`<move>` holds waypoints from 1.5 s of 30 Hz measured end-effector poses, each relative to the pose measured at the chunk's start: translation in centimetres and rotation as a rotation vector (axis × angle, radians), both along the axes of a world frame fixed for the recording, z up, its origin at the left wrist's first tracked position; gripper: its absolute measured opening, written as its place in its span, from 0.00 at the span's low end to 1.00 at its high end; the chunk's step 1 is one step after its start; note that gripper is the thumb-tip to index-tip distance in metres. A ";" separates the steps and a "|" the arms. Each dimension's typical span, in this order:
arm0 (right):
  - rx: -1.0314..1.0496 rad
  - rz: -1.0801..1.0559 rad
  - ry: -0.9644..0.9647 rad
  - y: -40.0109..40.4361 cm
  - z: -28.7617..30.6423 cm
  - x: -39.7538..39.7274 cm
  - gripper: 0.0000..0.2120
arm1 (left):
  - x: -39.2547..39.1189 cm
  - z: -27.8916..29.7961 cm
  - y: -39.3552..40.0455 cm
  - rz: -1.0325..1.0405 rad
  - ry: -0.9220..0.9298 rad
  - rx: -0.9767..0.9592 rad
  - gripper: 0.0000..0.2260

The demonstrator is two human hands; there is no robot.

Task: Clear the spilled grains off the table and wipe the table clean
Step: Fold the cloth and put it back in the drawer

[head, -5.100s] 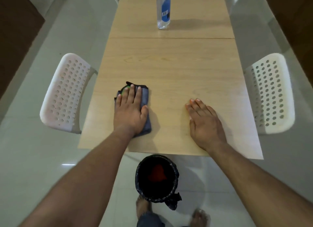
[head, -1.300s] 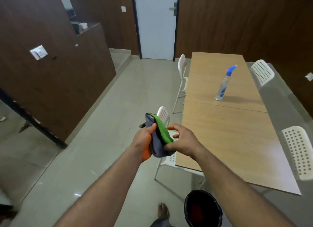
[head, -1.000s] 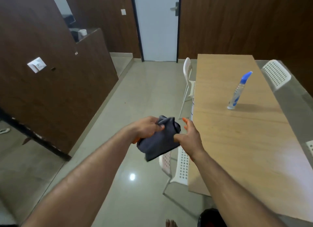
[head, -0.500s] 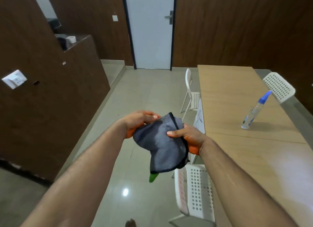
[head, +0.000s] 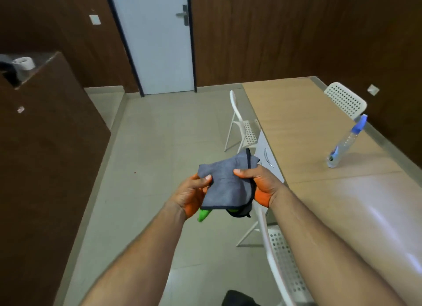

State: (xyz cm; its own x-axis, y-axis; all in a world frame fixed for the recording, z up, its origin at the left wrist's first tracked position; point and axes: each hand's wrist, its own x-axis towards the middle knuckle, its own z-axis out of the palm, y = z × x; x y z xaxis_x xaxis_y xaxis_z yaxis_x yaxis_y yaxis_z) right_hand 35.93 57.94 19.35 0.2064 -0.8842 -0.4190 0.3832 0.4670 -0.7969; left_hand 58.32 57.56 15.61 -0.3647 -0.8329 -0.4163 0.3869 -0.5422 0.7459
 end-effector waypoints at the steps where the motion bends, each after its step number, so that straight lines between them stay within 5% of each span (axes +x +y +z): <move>1: 0.012 -0.033 0.096 -0.9 -0.3 -0.2 0.21 | 0.2 0.0 -1.6 0.008 -0.068 -0.008 0.24; 5: 0.152 -0.223 0.313 -4.9 -2.6 -1.7 0.14 | 0.6 -0.6 -8.2 0.019 -0.243 -0.016 0.38; 8: 0.228 -0.349 0.383 -8.5 -4.8 -2.9 0.17 | -0.5 -1.1 -13.0 -0.073 -0.321 -0.167 0.38; 13: 0.130 -0.415 0.684 -14.9 -6.6 -4.7 0.61 | -4.2 -1.7 -21.3 -0.191 -0.651 -0.401 0.26; 15: 0.032 -0.314 0.801 -17.1 -5.9 -5.4 0.56 | -5.3 -1.4 -25.0 -0.272 -0.827 -0.483 0.25; 18: -0.094 -0.224 1.020 -19.3 -4.7 -6.2 0.33 | -6.5 -0.3 -29.0 -0.388 -1.057 -0.683 0.23; 24: -0.187 -0.312 1.340 -23.0 -4.7 -8.4 0.04 | -10.9 1.1 -36.1 -0.610 -1.268 -1.008 0.09; 27: -0.193 -0.375 1.137 -24.5 -5.2 -10.0 0.06 | -11.9 1.0 -39.4 -0.660 -1.133 -1.030 0.13; 30: -0.119 -0.527 0.554 -26.0 -5.2 -11.7 0.16 | -12.4 0.7 -42.6 -0.623 -0.569 -0.617 0.09; 32: -0.097 -0.615 0.387 -27.1 -5.2 -12.2 0.16 | -12.8 0.3 -44.5 -0.629 -0.363 -0.415 0.06; 36: 0.005 -0.833 0.230 -30.8 -5.2 -11.1 0.12 | -14.5 -1.3 -48.2 -0.649 -0.358 -0.254 0.11; 39: 0.069 -0.861 0.301 -33.8 -5.6 -10.3 0.14 | -15.4 -1.7 -51.3 -0.717 -0.434 -0.253 0.12; 45: 0.089 -0.723 0.435 -37.4 -3.1 -10.0 0.16 | -17.5 -0.3 -56.8 -1.287 -0.612 -0.498 0.21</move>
State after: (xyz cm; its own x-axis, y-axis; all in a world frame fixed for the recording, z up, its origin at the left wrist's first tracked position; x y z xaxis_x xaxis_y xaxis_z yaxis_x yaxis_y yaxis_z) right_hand 25.92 20.55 16.27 -0.5929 -0.6962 -0.4047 0.2797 0.2933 -0.9142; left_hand 40.81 0.78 15.27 -0.8145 -0.1870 -0.5492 -0.5709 0.0900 0.8161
